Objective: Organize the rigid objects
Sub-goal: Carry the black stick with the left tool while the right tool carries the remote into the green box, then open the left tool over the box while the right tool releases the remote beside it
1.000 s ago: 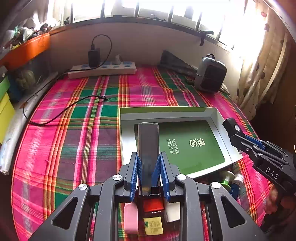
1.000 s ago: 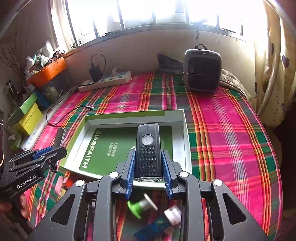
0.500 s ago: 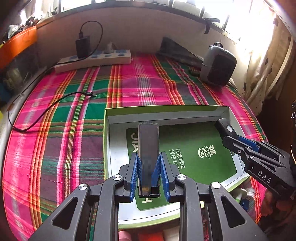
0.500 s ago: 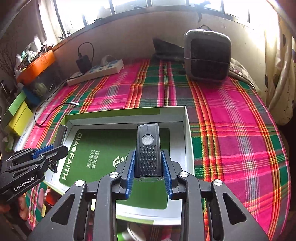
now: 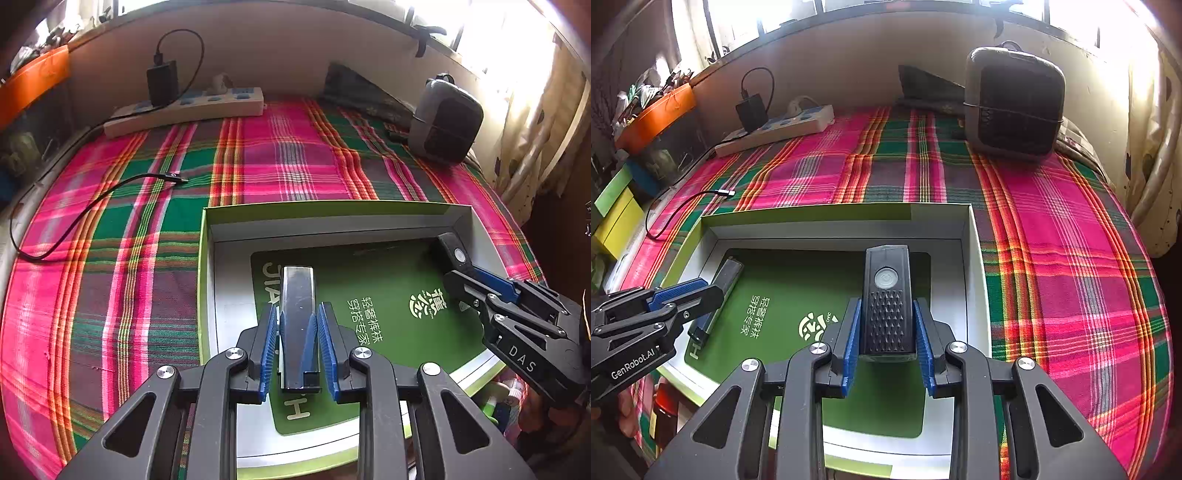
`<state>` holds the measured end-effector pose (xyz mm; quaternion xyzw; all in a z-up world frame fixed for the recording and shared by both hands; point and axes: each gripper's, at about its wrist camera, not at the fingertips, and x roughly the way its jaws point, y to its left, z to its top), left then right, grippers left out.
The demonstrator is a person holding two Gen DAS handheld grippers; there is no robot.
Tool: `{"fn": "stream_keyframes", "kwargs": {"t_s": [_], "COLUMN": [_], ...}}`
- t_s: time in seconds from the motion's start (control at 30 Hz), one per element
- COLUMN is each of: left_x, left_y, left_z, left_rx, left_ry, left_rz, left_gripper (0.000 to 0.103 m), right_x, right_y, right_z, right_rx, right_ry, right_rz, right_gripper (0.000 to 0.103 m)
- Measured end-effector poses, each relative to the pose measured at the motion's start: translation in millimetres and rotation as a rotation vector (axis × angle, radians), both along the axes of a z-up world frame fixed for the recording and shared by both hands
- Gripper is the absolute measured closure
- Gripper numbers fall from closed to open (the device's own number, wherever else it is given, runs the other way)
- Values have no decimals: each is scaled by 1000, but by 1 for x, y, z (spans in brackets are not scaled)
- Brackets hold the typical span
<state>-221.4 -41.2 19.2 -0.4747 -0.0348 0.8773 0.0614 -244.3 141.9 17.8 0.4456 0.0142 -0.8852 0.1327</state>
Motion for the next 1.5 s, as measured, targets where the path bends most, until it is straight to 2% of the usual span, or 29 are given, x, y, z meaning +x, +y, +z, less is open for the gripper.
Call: {"fn": "stream_keyframes", "kwargs": {"t_s": [0.6, 0.8, 0.9, 1.03, 1.13, 1.5], "left_x": [-2, -1, 0, 1, 3, 17], "left_y": [1, 0, 0, 2, 6, 4], "left_z": [-2, -2, -1, 0, 2, 11], "left_rx": [-16, -2, 8, 1, -16, -19], "left_ry": [-1, 2, 3, 6, 15, 43], "left_rz": [-6, -7, -8, -15, -27, -18], "left_gripper": [79, 73, 69, 66, 61, 61], "right_x": [0, 0, -1, 1, 1, 12], "right_y": [-2, -1, 0, 0, 0, 3], "right_z": [0, 0, 1, 3, 3, 11], "right_rx": [13, 3, -1, -12, -9, -23], "right_ry": [16, 17, 19, 23, 23, 43], "right_rz": [-4, -6, -11, -13, -16, -22], "right_gripper": [74, 74, 70, 59, 59, 58]}}
